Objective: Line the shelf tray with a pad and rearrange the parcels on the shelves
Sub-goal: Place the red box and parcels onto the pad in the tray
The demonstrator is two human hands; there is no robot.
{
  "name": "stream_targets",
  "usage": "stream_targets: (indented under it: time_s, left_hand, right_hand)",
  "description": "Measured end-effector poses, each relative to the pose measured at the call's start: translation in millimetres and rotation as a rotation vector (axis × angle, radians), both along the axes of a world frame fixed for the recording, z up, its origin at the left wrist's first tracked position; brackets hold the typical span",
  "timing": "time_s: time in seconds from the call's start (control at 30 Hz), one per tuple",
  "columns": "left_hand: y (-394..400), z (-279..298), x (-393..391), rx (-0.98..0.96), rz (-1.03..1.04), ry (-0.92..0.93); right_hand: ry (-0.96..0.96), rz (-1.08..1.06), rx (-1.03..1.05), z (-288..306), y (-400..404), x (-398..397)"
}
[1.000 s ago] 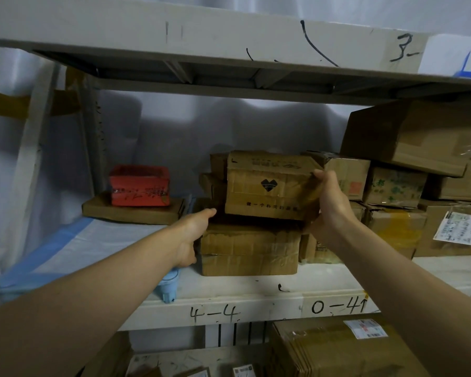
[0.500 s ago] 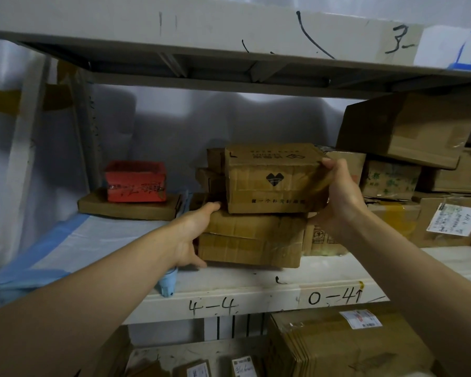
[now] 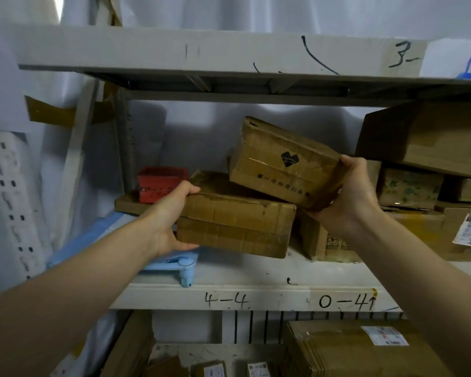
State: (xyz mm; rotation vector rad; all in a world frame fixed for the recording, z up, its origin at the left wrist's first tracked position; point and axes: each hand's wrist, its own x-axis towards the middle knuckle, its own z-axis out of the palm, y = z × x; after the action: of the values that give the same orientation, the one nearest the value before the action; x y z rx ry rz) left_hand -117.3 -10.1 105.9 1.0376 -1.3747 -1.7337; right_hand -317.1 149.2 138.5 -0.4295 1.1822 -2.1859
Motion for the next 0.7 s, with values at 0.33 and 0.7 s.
stream_targets:
  time_s: [0.33, 0.7]
  left_hand:
    - [-9, 5, 96, 0.015, 0.254, -0.002]
    - [-42, 10, 127, 0.095, 0.355, 0.007]
  right_hand:
    - [-0.065, 0.138, -0.042, -2, -36, 32]
    - [-0.061, 0.188, -0.047, 6, -76, 61]
